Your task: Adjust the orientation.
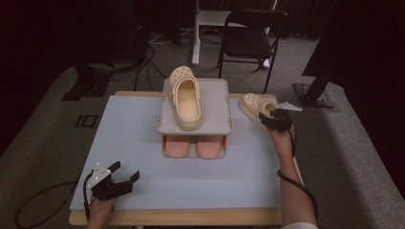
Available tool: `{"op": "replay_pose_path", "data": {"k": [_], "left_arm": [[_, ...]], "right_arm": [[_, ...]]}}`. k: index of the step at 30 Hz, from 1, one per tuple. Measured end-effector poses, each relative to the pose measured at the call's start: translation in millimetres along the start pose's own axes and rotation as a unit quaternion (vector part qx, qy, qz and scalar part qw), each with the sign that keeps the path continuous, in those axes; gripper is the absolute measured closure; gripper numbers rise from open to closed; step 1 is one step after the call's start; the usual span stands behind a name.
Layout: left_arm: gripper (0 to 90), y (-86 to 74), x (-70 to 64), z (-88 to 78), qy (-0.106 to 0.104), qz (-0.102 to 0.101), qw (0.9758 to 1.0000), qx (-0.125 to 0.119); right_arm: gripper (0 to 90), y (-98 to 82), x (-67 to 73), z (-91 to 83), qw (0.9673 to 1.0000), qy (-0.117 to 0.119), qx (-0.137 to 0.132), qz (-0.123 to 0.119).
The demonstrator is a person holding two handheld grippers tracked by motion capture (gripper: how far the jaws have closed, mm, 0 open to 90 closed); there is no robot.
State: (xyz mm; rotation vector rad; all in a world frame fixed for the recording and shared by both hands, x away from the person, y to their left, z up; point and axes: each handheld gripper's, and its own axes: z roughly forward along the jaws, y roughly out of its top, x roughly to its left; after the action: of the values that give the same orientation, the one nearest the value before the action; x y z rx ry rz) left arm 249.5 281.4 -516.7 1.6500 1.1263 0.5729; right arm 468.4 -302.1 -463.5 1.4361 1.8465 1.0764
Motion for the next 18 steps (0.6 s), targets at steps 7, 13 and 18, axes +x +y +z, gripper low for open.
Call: {"op": "replay_pose_path", "data": {"k": [7, 13, 18], "left_arm": [[8.2, -0.4, 0.3, 0.0, 0.0, 0.0, 1.0, 0.001], [8.2, -0.1, 1.2, -1.2, 0.001, 0.002, 1.0, 0.001], [8.2, -0.5, 0.6, -0.4, 0.0, 0.001, 1.0, 0.002]], "right_arm": [[44.0, 0.6, -2.9, 10.2, 0.9999, -0.008, 0.014, 0.006], [47.8, -1.6, -6.5, 17.5, 0.9994, -0.011, 0.031, 0.013], [55.7, -4.1, -9.2, 21.6, 0.999, -0.01, 0.042, 0.013]]}}
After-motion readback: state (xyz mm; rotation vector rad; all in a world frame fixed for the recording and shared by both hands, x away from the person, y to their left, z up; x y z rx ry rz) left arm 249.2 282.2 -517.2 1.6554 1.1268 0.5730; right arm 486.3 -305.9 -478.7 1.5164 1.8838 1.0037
